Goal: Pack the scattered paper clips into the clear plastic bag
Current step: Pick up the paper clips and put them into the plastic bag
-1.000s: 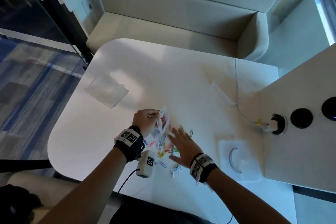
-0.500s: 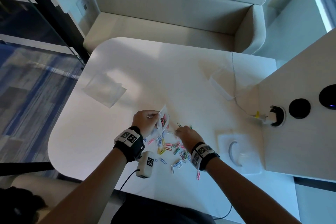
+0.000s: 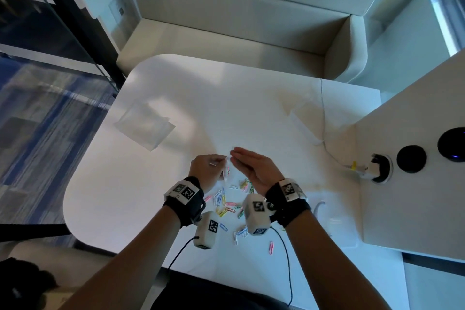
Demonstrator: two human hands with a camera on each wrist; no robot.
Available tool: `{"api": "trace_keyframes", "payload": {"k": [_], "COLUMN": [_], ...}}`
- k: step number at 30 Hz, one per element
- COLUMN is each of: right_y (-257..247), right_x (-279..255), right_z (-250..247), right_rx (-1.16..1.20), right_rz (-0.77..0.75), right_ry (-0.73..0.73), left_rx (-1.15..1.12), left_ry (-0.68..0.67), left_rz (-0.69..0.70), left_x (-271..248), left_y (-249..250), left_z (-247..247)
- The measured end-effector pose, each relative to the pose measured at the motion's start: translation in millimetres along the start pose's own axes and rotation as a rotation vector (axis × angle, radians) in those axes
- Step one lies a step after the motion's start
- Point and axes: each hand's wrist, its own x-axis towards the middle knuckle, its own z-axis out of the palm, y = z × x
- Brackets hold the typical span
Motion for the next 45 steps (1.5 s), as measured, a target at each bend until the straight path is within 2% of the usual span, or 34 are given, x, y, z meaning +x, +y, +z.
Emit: {"api": "trace_keyframes", "payload": {"k": [2, 6, 9, 11, 13, 14, 16, 17, 18, 20, 21, 24, 27, 32, 39, 41, 45], "right_y": [13, 33, 28, 18, 10, 8, 8, 13, 23, 52, 67, 94, 104, 115, 123, 113, 89], "right_x": [3, 13, 5, -2, -3, -1, 5, 7, 10, 16, 19, 29, 40, 45, 22, 14, -11], "right_z": [1, -3, 10, 17, 11, 3, -23, -37, -51, -75, -82, -76, -53, -38, -65, -82, -113], "right_rx": [-0.190, -0.820, -1.112, -1.164, -0.979, -0.929, -1.095, -1.231, -1.352, -1.504, -1.561, -1.646, -1.706, -2.001, -2.291, -2.358, -2.391], "right_rz": [-0.028, -0.182, -0.221, -0.255, -0.321, -0.374, -0.467, -0.444, -0.350, -0.130, -0.094, -0.183, -0.253, -0.399, -0.530, -0.552, -0.446], "right_ry": [0.050, 0.215, 0.129, 0.089, 0.117, 0.175, 0.350, 0.409, 0.429, 0.401, 0.393, 0.357, 0.253, -0.078, -0.451, -0.464, -0.286], "left_rx": [0.008, 0.004, 0.026, 0.035, 0.020, 0.008, -0.023, -0.033, -0.039, -0.049, -0.053, -0.052, -0.069, -0.071, -0.112, -0.123, -0.136], "left_ry": [0.000, 0.003, -0.001, -0.006, 0.008, 0.022, 0.035, 0.037, 0.039, 0.051, 0.063, 0.105, 0.121, 0.138, 0.137, 0.133, 0.123], "left_rz": [-0.001, 0.004, 0.010, 0.014, 0.002, -0.003, -0.001, 0.000, -0.001, -0.011, -0.020, -0.020, -0.016, -0.022, -0.012, -0.019, -0.034], "left_x": [2, 5, 7, 8, 10, 10, 11, 12, 12, 15, 16, 14, 10, 9, 10, 13, 17], "left_y": [0, 0, -3, -4, -4, -3, -1, -1, -3, -7, -10, -14, -18, -27, -30, -31, -31], "left_z": [1, -1, -3, -4, -8, -10, -17, -22, -27, -37, -42, -55, -65, -76, -71, -67, -56]}}
